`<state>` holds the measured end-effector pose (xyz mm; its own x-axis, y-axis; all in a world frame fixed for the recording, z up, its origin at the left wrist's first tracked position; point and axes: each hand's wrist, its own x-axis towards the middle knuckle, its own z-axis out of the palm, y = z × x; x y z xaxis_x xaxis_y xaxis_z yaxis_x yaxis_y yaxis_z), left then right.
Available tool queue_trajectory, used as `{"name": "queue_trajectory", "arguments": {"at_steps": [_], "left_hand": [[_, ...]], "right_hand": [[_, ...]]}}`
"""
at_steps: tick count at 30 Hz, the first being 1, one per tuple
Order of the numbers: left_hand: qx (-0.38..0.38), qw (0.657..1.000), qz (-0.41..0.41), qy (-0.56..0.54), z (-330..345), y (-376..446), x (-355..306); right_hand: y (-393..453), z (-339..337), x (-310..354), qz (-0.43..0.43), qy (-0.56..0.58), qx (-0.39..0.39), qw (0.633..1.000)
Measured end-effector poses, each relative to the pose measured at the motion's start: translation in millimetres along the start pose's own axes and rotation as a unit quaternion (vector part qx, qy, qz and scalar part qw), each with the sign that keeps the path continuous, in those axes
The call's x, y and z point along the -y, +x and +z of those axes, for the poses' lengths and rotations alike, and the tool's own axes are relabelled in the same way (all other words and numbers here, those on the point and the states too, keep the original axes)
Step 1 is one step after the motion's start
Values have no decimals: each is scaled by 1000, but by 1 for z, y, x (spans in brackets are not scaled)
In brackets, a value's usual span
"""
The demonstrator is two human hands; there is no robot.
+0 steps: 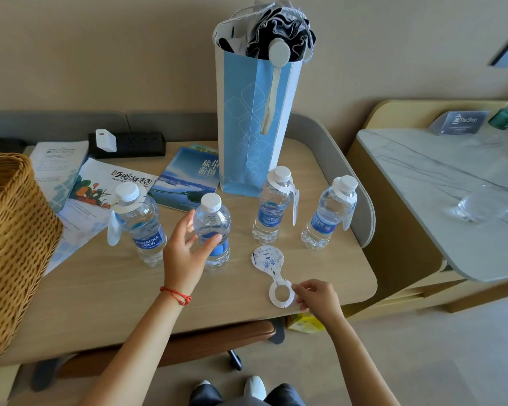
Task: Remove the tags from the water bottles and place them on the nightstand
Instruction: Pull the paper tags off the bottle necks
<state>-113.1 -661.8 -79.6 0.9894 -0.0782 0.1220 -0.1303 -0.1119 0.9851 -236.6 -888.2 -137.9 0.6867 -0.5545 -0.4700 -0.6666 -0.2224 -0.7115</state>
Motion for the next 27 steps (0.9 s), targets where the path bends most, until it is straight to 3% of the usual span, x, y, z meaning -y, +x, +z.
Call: {"name": "queue_trajectory", "arguments": {"at_steps": [11,17,23,27], "left_hand": [[-45,993,67,81,-15,-11,-15],[-89,984,114,102,-45,-15,-30],[-140,974,140,107,-88,-13,-39],[-161,973,122,108,-103,-10,-28]], "right_hand": [[-44,6,96,-173,100,48,979],[-73,30,147,-261,118,128,949],[-92,75,182,-303,114,206,924],[-89,99,207,-322,121,203,917]]}}
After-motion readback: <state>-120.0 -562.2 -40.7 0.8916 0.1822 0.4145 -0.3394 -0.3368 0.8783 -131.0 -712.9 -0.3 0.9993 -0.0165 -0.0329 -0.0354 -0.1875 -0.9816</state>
